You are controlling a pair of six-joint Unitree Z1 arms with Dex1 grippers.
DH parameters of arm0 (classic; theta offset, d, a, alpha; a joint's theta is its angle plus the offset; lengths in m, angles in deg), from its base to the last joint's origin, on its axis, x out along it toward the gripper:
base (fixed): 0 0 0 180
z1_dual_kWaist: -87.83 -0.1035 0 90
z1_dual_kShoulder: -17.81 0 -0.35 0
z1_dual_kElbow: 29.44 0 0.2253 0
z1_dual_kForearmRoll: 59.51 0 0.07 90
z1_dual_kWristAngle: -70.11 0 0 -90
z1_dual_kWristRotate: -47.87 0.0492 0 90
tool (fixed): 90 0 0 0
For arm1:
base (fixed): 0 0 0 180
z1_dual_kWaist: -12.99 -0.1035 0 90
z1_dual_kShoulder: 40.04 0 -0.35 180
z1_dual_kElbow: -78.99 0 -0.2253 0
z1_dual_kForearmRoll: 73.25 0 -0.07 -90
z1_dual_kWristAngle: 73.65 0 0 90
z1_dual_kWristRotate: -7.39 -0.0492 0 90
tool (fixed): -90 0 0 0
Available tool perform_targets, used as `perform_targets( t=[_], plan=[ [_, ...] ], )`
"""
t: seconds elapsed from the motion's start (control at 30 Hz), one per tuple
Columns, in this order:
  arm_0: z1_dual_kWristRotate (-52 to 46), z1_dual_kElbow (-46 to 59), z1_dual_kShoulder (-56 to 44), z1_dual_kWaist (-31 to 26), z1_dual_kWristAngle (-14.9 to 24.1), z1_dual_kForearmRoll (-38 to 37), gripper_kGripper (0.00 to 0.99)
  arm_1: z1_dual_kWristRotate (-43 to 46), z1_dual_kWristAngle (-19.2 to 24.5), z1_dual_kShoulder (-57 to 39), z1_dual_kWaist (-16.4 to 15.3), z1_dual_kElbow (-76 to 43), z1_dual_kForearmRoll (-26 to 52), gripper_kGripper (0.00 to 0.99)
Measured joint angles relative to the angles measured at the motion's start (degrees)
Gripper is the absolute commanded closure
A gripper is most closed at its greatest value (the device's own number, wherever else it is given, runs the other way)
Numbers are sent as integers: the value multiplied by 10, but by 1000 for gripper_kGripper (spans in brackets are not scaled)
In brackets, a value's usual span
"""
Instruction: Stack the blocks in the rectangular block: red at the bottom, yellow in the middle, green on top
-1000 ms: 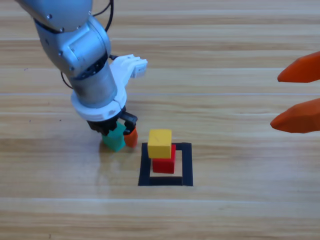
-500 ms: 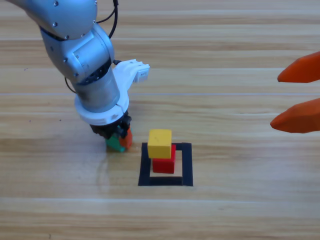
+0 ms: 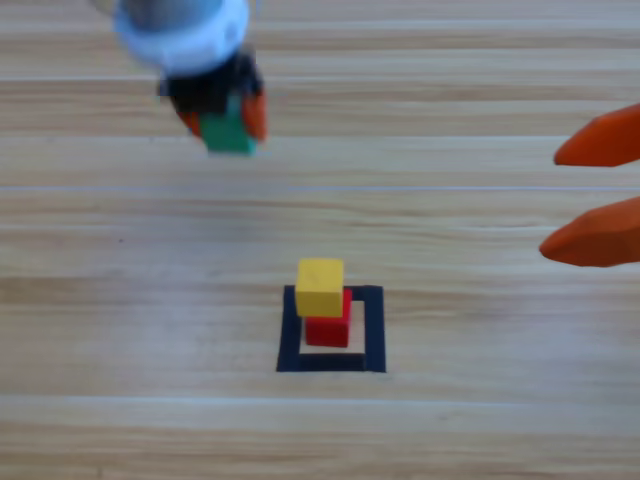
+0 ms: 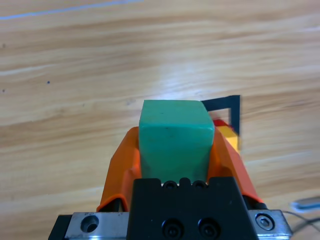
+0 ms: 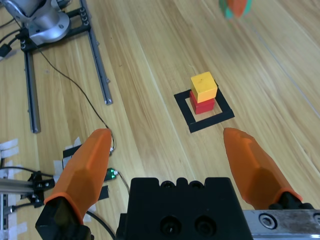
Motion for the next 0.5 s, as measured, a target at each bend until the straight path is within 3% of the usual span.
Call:
perform_targets(
  t=[0.1, 0.5],
  plan=[
    [-48, -114, 7, 2, 0, 81, 990, 0, 0, 2, 0, 0, 0, 2],
    [-106, -122, 82, 79, -5, 107, 990, 0, 0, 2, 0, 0, 0, 2]
  ],
)
